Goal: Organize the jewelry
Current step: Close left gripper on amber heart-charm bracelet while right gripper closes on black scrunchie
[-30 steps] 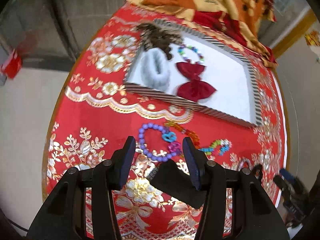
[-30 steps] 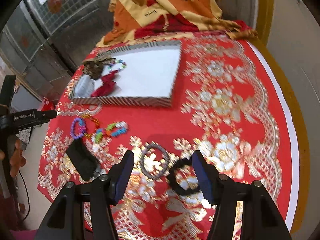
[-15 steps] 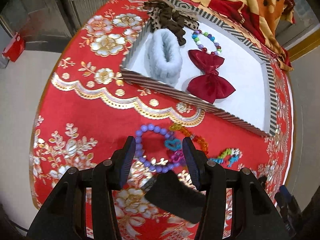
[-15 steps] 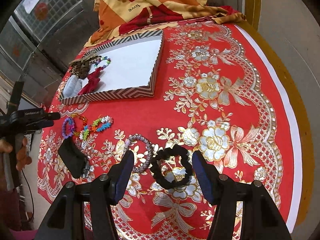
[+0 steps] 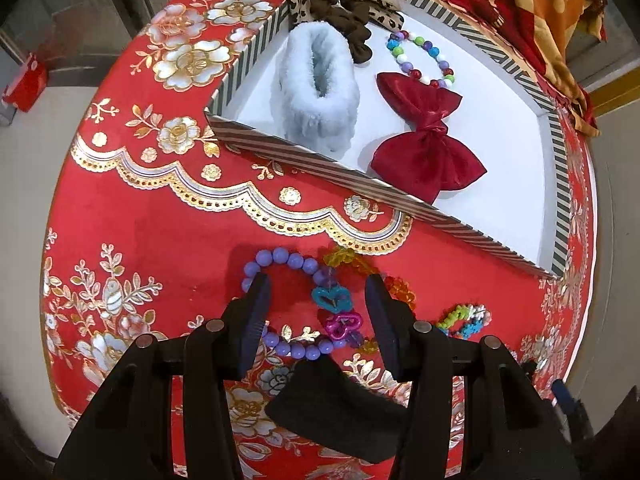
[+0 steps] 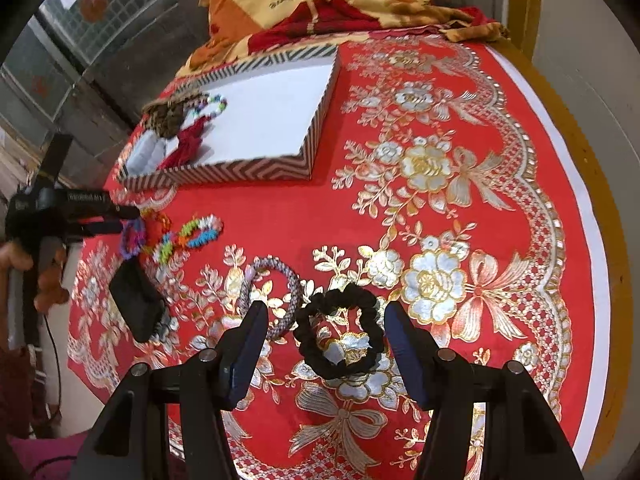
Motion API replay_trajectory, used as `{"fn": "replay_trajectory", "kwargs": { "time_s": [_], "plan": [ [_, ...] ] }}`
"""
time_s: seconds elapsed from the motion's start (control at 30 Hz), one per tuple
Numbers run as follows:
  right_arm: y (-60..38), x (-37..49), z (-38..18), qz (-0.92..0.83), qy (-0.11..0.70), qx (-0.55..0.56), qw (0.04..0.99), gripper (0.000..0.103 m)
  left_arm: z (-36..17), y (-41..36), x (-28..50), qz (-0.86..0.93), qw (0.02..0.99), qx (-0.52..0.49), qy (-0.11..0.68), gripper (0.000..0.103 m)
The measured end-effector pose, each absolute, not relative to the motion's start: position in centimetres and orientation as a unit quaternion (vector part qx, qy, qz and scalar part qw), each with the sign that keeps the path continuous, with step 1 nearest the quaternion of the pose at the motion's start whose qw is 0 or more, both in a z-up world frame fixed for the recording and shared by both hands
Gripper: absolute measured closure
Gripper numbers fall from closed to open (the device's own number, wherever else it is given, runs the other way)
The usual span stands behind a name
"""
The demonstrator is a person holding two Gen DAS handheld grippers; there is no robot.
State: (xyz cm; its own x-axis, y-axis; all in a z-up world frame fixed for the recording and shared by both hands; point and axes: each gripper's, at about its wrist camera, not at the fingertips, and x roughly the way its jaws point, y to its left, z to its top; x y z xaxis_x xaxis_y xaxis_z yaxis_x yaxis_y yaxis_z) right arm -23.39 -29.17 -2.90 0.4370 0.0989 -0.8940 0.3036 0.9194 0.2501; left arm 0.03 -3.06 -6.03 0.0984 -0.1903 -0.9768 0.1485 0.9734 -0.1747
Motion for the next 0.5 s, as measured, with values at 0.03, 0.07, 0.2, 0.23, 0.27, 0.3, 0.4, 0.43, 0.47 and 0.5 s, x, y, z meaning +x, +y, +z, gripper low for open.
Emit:
{"fn": "replay_trajectory", "kwargs": {
  "time_s": [0.03, 0.07, 0.2, 0.23, 0.27, 0.3, 0.4, 0.43, 0.47, 0.5],
  "plan": [
    [-29.1, -23.3, -3.1, -0.064, 0.530, 0.187, 0.824, 0.045, -6.0, -3.1, 0.1, -0.114, 0.742, -0.014, 0.660, 0.055],
    [-29.2, -23.3, -3.3, -0.065, 0.533, 0.187, 0.823, 0.045, -6.0, -3.3, 0.1, -0.114, 0.743, -0.012, 0.659, 0.055],
    [-29.8, -23.4, -3.6, -0.067, 0.533, 0.198, 0.820, 0.045, -6.1, -3.5, 0.2, -0.113, 0.744, -0.006, 0.658, 0.056],
    [-29.9, -23.4, -3.7, -0.070, 0.533, 0.199, 0.819, 0.045, -6.2, -3.5, 0.2, -0.116, 0.744, -0.006, 0.659, 0.058],
    [-30.1, -23.4, -3.7, -0.071, 0.533, 0.200, 0.819, 0.045, -6.3, -3.6, 0.3, -0.117, 0.742, -0.006, 0.661, 0.064],
    [-30.2, -23.4, -3.8, -0.072, 0.533, 0.202, 0.818, 0.045, -6.6, -4.0, 0.4, -0.117, 0.740, -0.005, 0.662, 0.068],
    [-30.4, -23.4, -4.1, -0.073, 0.536, 0.209, 0.815, 0.045, -6.9, -4.1, 0.6, -0.118, 0.739, -0.003, 0.663, 0.073],
    [-30.4, -23.5, -4.3, -0.074, 0.537, 0.210, 0.814, 0.045, -7.0, -4.3, 0.6, -0.119, 0.738, -0.001, 0.664, 0.075],
    [-30.4, -23.5, -4.4, -0.075, 0.538, 0.210, 0.813, 0.045, -7.1, -4.4, 0.6, -0.120, 0.738, 0.001, 0.664, 0.080],
    [-30.4, -23.5, -4.4, -0.075, 0.538, 0.210, 0.813, 0.045, -7.1, -4.4, 0.5, -0.121, 0.737, 0.001, 0.665, 0.085]
  ]
}}
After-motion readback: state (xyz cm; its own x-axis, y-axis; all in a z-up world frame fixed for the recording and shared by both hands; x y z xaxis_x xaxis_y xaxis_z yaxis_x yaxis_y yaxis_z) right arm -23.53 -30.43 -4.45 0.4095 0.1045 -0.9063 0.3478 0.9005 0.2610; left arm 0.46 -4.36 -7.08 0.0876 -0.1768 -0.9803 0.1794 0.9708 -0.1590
